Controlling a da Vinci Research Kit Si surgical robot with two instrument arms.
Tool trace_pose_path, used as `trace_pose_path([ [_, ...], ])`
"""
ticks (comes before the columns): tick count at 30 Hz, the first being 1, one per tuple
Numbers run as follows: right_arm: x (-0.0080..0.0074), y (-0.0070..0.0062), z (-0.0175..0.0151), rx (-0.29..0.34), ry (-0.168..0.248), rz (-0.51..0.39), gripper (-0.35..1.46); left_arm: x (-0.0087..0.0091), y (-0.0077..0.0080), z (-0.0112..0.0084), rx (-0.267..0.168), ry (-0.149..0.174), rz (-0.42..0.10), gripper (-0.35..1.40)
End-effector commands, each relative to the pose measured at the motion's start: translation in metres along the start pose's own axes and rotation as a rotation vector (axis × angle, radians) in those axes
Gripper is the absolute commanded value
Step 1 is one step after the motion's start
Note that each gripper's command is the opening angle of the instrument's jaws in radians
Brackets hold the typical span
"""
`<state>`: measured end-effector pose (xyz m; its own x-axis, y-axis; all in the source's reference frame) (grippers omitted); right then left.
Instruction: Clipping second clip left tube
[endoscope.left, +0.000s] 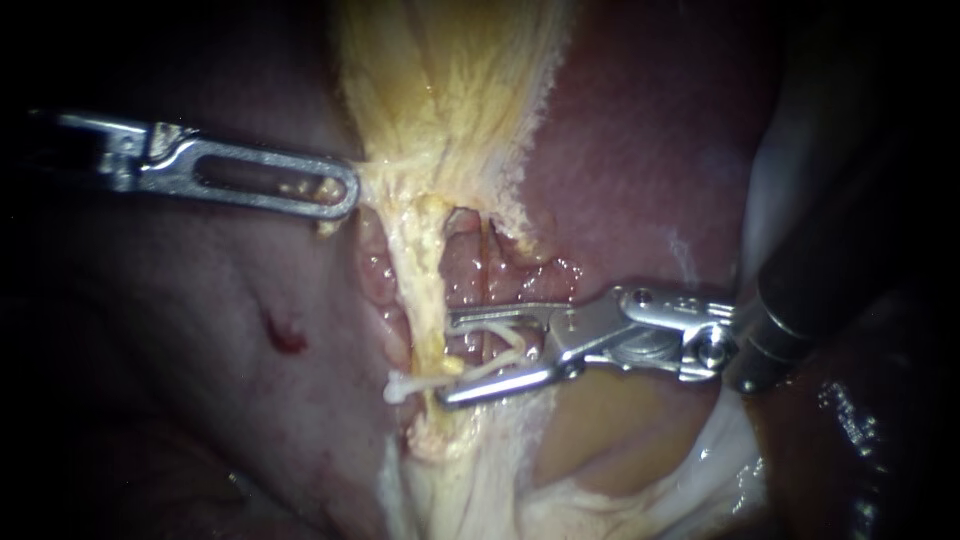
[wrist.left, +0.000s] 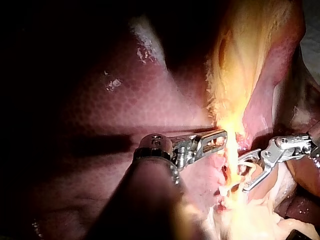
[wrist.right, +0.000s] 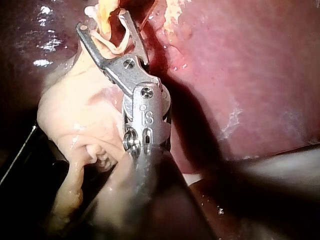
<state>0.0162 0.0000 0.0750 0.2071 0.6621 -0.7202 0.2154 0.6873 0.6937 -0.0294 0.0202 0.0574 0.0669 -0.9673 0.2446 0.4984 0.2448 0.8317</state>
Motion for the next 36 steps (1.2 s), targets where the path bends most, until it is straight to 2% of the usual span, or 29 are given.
trace_pose_path([
  [1,-0.0001,0.0000,0.0003,0.003,0.000,-0.001,0.50,0.0000,0.0000,0.0000,0.000,0.000,0.000,-0.35],
  [12,-0.0010,-0.0002,0.0030,0.050,-0.010,0.006,0.50,0.0000,0.0000,0.0001,0.000,-0.001,0.000,-0.35],
  [20,-0.0014,0.0000,0.0052,0.096,0.019,0.010,0.50,0.0000,0.0000,0.0002,-0.001,-0.001,0.000,-0.35],
  [23,-0.0013,0.0000,0.0056,0.099,0.039,0.008,0.50,0.0000,0.0000,0.0002,-0.001,-0.001,0.000,-0.35],
  [29,-0.0012,0.0001,0.0058,0.102,0.051,0.007,0.50,0.0000,0.0000,0.0002,-0.001,-0.001,0.000,-0.35],
  [32,-0.0012,-0.0001,0.0058,0.106,0.051,0.013,0.50,0.0000,0.0000,0.0002,-0.001,-0.001,0.000,-0.35],
  [36,-0.0010,-0.0010,0.0059,0.122,0.049,0.009,0.50,0.0000,0.0000,0.0002,-0.001,-0.001,0.000,-0.35],
])
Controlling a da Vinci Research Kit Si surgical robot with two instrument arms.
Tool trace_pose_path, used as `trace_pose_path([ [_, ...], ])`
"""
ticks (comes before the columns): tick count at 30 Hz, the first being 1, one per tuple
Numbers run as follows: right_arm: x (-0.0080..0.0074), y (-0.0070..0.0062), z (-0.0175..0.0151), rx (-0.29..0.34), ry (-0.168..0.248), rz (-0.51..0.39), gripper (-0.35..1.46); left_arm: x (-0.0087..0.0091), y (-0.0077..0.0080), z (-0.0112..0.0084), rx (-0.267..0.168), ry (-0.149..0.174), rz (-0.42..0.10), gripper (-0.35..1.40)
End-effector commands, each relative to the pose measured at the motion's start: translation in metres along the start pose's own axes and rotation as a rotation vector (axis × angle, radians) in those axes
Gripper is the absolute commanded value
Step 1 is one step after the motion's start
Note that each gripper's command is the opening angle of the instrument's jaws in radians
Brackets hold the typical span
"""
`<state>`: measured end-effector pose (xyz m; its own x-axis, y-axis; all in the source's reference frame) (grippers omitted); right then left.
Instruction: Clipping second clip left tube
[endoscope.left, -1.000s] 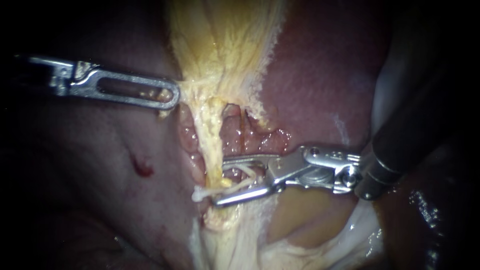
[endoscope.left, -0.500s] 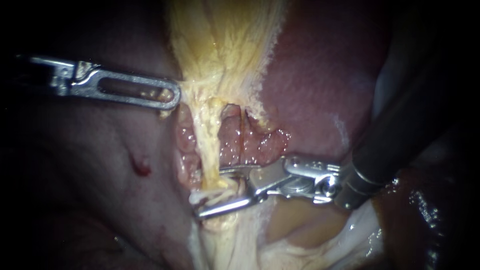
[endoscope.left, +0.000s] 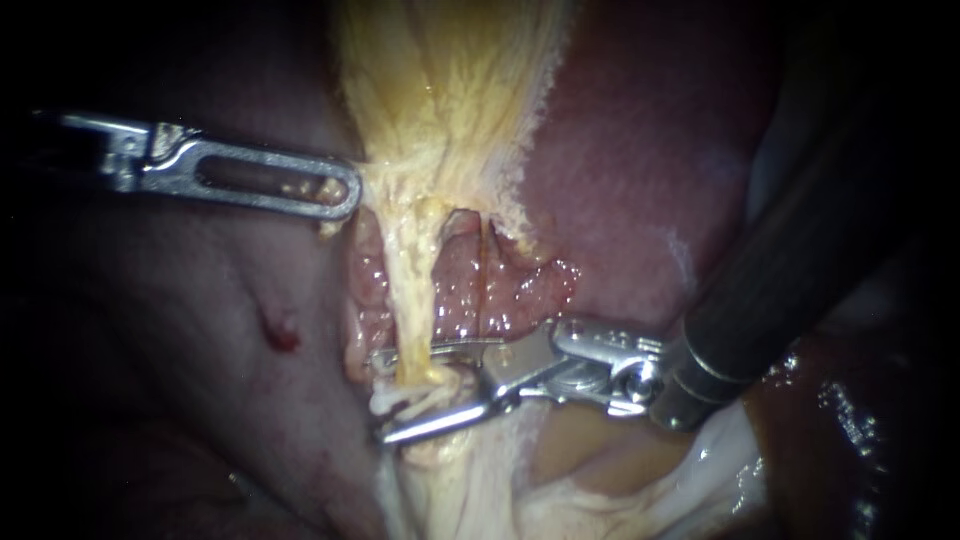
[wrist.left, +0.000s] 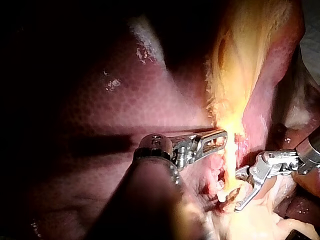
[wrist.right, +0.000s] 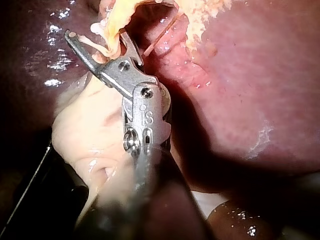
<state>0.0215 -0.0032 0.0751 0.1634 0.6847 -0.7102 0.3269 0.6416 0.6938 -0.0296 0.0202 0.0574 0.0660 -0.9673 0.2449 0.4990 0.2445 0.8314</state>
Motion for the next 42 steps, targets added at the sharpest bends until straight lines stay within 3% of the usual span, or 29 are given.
trace_pose_path([
  [1,0.0002,-0.0003,0.0002,0.009,-0.002,-0.002,0.50,0.0000,0.0000,0.0000,0.000,0.000,0.000,-0.35],
  [13,0.0016,-0.0040,0.0025,0.086,-0.012,-0.009,0.49,0.0000,0.0001,0.0000,0.001,0.000,0.000,-0.35],
  [19,0.0022,-0.0052,0.0033,0.111,0.002,0.010,0.49,0.0000,0.0002,0.0001,0.001,0.000,0.001,-0.35],
  [24,0.0026,-0.0054,0.0033,0.133,0.036,0.037,0.49,0.0000,0.0002,0.0001,0.001,0.000,0.001,-0.35],
  [42,0.0031,-0.0055,0.0025,0.146,0.042,0.052,0.42,0.0001,0.0003,0.0001,0.001,0.000,0.001,-0.35],
])
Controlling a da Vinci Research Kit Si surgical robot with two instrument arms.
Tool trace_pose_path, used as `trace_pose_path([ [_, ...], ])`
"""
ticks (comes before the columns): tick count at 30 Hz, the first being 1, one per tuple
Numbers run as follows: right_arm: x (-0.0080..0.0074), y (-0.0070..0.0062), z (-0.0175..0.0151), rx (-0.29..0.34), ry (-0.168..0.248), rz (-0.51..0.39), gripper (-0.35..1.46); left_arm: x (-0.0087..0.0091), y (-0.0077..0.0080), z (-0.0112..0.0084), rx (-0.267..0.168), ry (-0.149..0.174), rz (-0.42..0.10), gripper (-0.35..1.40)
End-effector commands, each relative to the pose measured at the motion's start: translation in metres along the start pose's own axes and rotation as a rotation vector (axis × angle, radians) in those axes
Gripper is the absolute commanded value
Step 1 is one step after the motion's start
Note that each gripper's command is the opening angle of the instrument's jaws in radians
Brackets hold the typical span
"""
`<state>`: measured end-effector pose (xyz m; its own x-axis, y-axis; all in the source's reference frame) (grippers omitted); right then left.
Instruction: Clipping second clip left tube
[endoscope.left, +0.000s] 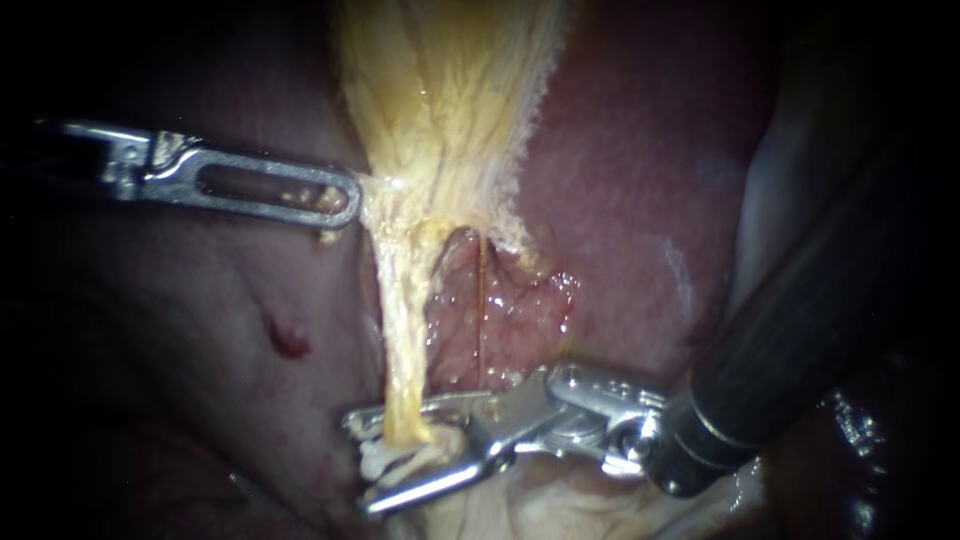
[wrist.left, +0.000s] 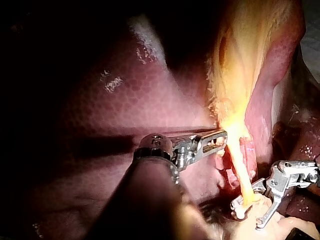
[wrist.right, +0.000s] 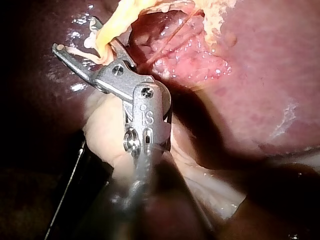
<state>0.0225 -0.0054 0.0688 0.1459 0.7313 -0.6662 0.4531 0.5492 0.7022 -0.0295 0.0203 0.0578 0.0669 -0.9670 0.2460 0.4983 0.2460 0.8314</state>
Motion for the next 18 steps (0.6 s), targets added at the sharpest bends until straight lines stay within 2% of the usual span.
trace_pose_path([
  [1,0.0000,0.0001,-0.0001,-0.002,0.000,0.000,0.41,0.0000,0.0000,0.0000,0.000,0.000,0.000,-0.35],
  [7,-0.0002,0.0004,-0.0004,-0.001,0.000,0.000,0.27,0.0000,0.0000,0.0000,0.000,0.000,0.000,-0.35],
  [12,-0.0003,0.0003,-0.0006,0.000,0.000,0.000,0.05,0.0000,0.0000,0.0000,0.000,0.000,0.000,-0.35],
  [15,-0.0003,0.0004,-0.0006,-0.015,0.003,-0.001,0.05,0.0000,0.0000,0.0000,0.000,0.000,0.000,-0.35],
  [18,-0.0003,0.0004,-0.0008,-0.015,0.003,0.011,-0.17,0.0000,0.0000,0.0000,0.000,0.000,0.000,-0.35],
])
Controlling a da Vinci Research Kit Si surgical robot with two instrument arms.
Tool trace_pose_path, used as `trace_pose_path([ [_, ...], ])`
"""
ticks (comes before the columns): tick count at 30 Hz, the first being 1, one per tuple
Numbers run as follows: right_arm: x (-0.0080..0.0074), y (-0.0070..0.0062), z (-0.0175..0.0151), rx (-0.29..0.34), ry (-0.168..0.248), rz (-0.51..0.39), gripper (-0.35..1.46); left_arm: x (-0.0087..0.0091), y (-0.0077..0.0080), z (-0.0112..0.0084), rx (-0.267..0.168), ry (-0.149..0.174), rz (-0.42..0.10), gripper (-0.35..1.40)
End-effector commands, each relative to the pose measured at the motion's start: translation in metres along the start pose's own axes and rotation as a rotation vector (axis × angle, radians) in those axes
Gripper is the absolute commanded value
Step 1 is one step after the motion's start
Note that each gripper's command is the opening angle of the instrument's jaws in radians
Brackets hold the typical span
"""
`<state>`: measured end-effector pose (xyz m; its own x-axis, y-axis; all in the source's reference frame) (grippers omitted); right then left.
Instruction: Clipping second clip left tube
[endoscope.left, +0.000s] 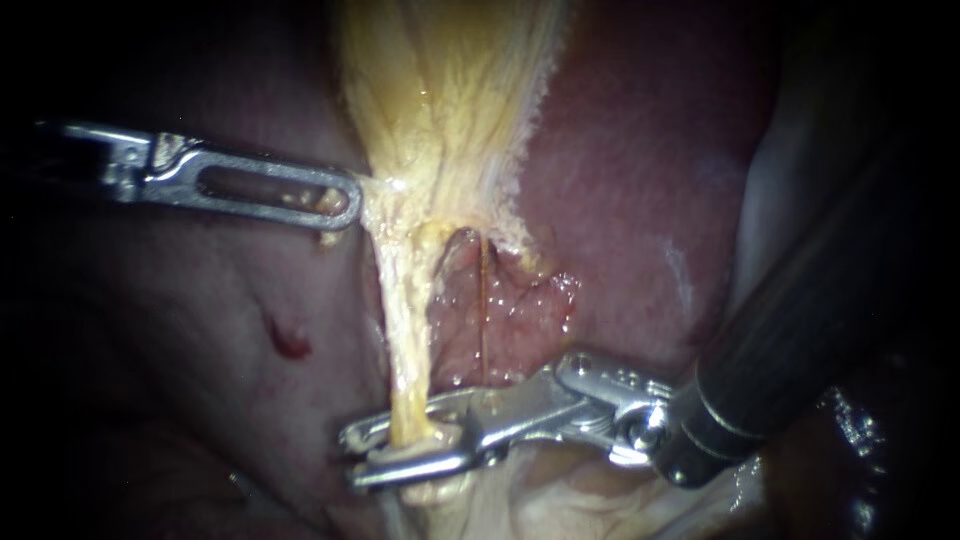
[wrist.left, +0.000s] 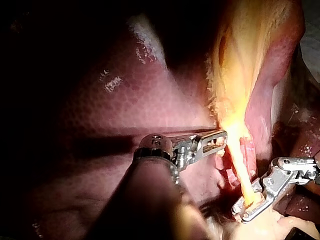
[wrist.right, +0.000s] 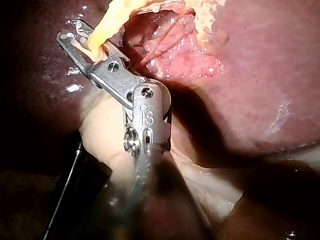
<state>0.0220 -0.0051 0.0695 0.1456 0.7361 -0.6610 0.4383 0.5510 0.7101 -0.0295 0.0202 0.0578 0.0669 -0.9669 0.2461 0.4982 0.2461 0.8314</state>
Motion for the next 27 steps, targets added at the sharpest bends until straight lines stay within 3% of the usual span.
trace_pose_path([
  [1,0.0000,-0.0001,-0.0001,0.001,0.000,0.011,-0.25,0.0000,0.0000,0.0000,0.000,0.000,0.000,-0.35],
  [6,-0.0001,0.0003,-0.0004,0.001,0.000,0.011,-0.35,0.0000,0.0000,0.0000,0.000,0.000,0.000,-0.35],
  [27,-0.0004,0.0008,-0.0009,-0.002,0.001,0.022,-0.35,0.0000,0.0000,0.0000,0.000,0.000,0.000,-0.35],
])
